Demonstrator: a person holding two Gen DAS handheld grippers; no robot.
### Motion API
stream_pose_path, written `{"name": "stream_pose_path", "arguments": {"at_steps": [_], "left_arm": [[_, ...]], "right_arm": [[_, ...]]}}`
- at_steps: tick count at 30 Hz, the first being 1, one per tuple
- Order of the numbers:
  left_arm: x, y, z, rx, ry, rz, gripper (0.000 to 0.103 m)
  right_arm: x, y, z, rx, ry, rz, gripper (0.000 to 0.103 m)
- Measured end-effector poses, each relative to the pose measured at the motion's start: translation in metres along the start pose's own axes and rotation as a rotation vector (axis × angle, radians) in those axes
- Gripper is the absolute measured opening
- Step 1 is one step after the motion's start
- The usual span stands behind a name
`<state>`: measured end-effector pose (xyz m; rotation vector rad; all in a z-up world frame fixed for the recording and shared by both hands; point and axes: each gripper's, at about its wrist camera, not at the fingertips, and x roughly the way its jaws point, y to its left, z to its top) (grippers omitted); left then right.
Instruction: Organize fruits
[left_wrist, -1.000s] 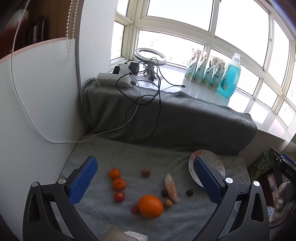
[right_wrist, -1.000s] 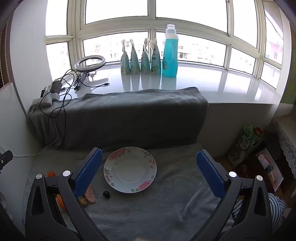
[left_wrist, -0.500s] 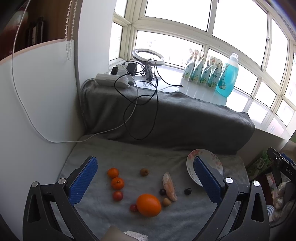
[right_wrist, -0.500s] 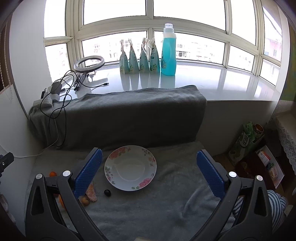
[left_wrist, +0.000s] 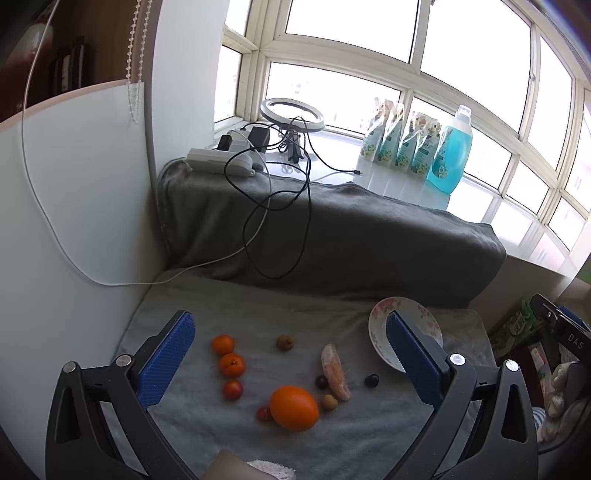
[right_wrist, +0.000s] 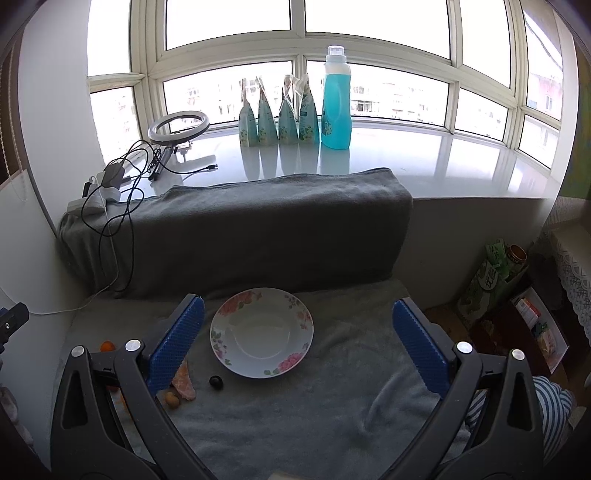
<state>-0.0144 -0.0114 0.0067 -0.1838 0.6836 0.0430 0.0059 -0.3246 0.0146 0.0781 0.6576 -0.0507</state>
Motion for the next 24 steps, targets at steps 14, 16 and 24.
{"name": "stream_pose_path", "arguments": {"at_steps": [14, 16, 24], "left_arm": [[0.0002, -0.0003, 0.0005, 0.001, 0.0, 0.0, 0.102], [0.0001, -0.0006, 0.0002, 0.001, 0.0, 0.001, 0.102], [0.0005, -0.0013, 0.0015, -0.002, 0.003, 0.0, 0.102]], "right_arm": [[-0.0007, 0.0014, -0.0043, 0.01, 0.01, 0.015, 0.103], [-0.0006, 0.0014, -0.0041, 0.011, 0.01, 0.015, 0.103], [-0.0004, 0.0016, -0.0049, 0.012, 0.013, 0.016, 0.103]]}}
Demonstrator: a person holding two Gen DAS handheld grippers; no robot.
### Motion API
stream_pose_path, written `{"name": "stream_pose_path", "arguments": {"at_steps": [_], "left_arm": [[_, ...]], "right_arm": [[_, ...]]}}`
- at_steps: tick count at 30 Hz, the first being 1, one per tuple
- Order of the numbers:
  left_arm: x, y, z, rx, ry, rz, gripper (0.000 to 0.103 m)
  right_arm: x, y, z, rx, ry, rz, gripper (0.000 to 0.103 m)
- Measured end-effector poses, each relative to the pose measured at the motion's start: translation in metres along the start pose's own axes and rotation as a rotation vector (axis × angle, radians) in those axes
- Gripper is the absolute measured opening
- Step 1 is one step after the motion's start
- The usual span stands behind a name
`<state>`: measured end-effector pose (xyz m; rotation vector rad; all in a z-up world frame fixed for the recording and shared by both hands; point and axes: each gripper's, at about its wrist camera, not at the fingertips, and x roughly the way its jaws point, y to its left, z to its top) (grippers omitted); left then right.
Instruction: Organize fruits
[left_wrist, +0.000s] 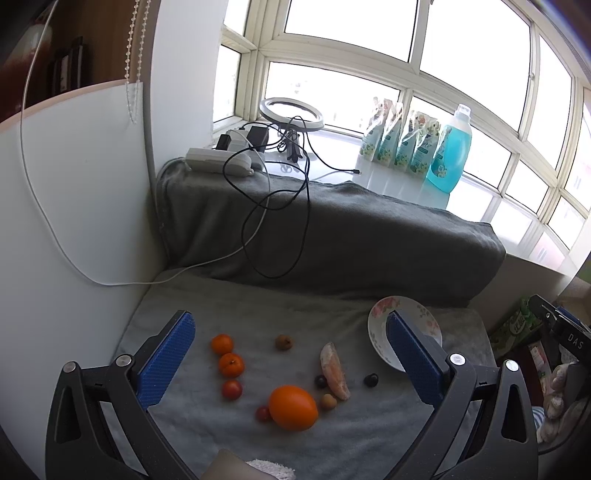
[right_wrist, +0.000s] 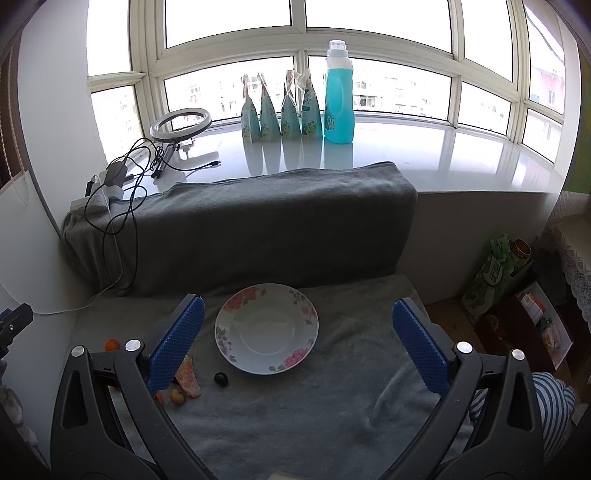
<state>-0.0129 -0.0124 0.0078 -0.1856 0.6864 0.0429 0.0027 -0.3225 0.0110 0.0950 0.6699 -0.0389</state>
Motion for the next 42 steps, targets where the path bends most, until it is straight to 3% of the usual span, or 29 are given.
{"name": "stream_pose_path", "arguments": {"at_steps": [12, 23, 30, 42], "left_arm": [[0.001, 0.001, -0.004, -0.001, 0.007, 0.005, 0.102], [0.013, 0.01, -0.015, -0.025, 0.068, 0.014, 0.102], [0.033, 0.03, -0.032, -0.115, 0.168, -0.027, 0.102], [0.055, 0.06, -0.063, -0.246, 0.273, -0.094, 0.102]], "right_arm": [[0.003, 0.002, -0.003, 0.004, 0.019, 0.012, 0.103], [0.022, 0.004, -0.008, 0.0, 0.084, 0.054, 0.103], [0.05, 0.016, -0.015, -0.008, 0.177, 0.189, 0.103], [0.109, 0.057, -0.038, 0.001, 0.406, 0.467, 0.103]]}}
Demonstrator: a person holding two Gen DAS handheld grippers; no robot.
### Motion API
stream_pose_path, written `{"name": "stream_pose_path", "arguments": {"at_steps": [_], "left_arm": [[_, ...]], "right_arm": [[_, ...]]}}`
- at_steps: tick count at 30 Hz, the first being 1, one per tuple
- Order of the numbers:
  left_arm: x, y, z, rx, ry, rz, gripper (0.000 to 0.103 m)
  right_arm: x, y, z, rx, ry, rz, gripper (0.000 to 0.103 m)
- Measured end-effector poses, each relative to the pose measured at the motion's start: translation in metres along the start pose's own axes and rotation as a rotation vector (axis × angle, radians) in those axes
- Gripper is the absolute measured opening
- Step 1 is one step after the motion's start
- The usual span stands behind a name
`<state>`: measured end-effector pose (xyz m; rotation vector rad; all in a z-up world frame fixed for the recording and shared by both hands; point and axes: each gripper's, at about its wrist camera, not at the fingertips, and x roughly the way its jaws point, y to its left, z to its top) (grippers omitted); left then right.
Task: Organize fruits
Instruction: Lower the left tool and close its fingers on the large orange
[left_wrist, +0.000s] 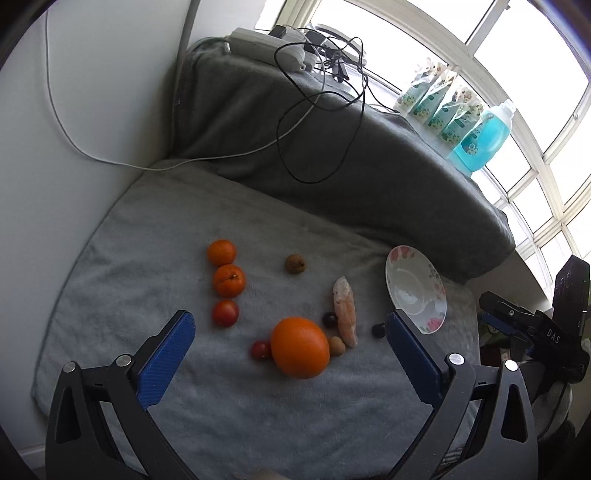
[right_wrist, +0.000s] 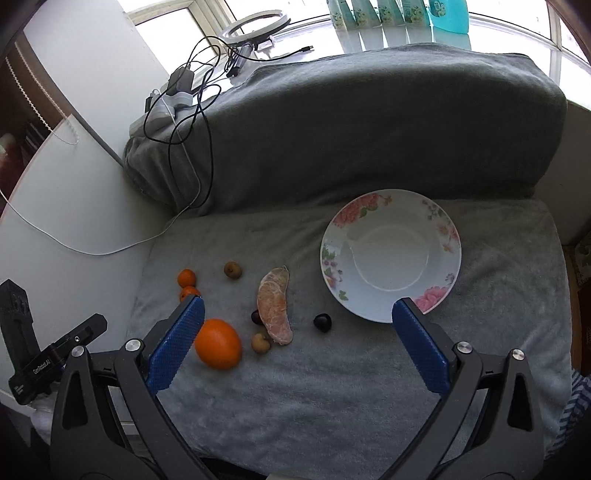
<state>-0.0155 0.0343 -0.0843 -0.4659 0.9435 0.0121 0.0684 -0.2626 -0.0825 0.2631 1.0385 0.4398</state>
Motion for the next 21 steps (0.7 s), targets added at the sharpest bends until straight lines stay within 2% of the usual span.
{"name": "stream_pose_path", "arguments": {"at_steps": [2, 5, 12, 16, 21], "left_arm": [[0.005, 0.008, -0.003, -0.025, 0.014, -0.011, 0.101], [0.015, 0.019, -0.008, -0.059, 0.045, -0.035, 0.094], [0.034, 0.037, -0.021, -0.118, 0.122, -0.106, 0.08], [0.042, 0.037, -0.029, -0.118, 0.16, -0.158, 0.068], [0.058, 0.036, -0.038, -0.144, 0.228, -0.221, 0.06]], "right_arm": [[0.014, 0.004, 0.0, 0.008, 0.044, 0.051, 0.103], [0.035, 0.01, 0.002, 0.026, 0.118, 0.144, 0.103], [0.081, 0.027, 0.001, 0.052, 0.277, 0.277, 0.087], [0.106, 0.042, -0.002, 0.036, 0.362, 0.33, 0.08], [0.132, 0.054, -0.005, 0.026, 0.442, 0.352, 0.073]]}}
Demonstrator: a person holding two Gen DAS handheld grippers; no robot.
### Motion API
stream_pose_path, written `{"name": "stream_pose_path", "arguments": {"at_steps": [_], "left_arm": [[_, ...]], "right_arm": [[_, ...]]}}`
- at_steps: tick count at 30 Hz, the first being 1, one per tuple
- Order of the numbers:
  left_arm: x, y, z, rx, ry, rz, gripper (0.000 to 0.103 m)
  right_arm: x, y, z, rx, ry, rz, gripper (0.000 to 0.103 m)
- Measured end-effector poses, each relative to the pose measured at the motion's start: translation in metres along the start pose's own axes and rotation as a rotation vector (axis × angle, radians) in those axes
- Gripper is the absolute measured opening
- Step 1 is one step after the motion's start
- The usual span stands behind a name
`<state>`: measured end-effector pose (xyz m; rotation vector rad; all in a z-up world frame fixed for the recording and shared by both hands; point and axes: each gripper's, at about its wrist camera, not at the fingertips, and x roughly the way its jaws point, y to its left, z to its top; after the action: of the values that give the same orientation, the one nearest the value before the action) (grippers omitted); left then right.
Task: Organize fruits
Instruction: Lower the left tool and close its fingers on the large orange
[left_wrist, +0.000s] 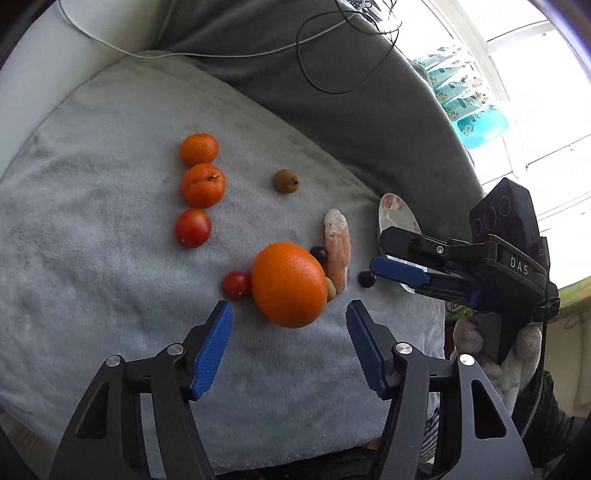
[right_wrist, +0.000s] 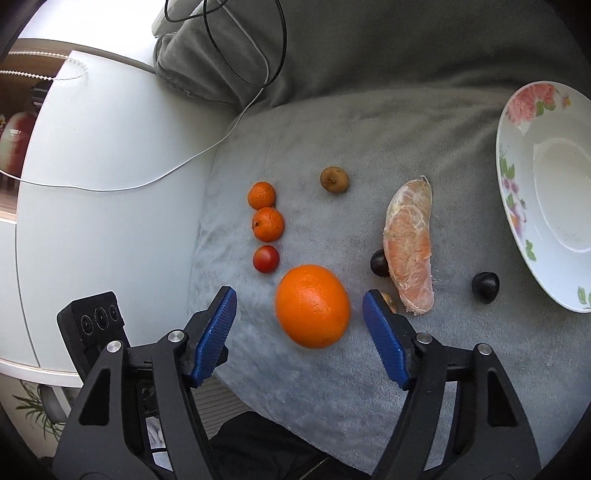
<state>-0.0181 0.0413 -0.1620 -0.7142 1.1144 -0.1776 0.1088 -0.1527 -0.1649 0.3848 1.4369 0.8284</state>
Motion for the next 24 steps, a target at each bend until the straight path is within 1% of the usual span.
{"name": "stream_pose_path", "arguments": {"at_steps": [3, 9, 12, 15, 17, 24], "left_arm": [[0.008, 0.001, -0.001, -0.017, 0.027, -0.023, 0.058], [0.021, 0.004, 0.002, -0.05, 0.072, -0.046, 0.056], [0.026, 0.003, 0.003, -0.058, 0.085, -0.055, 0.056], [0.032, 0.0, 0.002, -0.043, 0.098, -0.037, 0.056], [0.036, -0.002, 0.002, -0.042, 0.107, -0.038, 0.056], [0.047, -0.002, 0.003, -0.052, 0.123, -0.037, 0.056]], "right_arm": [[0.012, 0.001, 0.004, 0.011, 0.047, 0.025, 0.069], [0.028, 0.005, 0.011, -0.009, 0.101, 0.024, 0.066], [0.04, 0.011, 0.012, -0.042, 0.125, -0.002, 0.065], [0.047, 0.012, 0.013, -0.054, 0.144, -0.02, 0.065], [0.052, 0.01, 0.014, -0.064, 0.152, -0.038, 0.064], [0.059, 0.009, 0.02, -0.085, 0.18, -0.059, 0.064]]}}
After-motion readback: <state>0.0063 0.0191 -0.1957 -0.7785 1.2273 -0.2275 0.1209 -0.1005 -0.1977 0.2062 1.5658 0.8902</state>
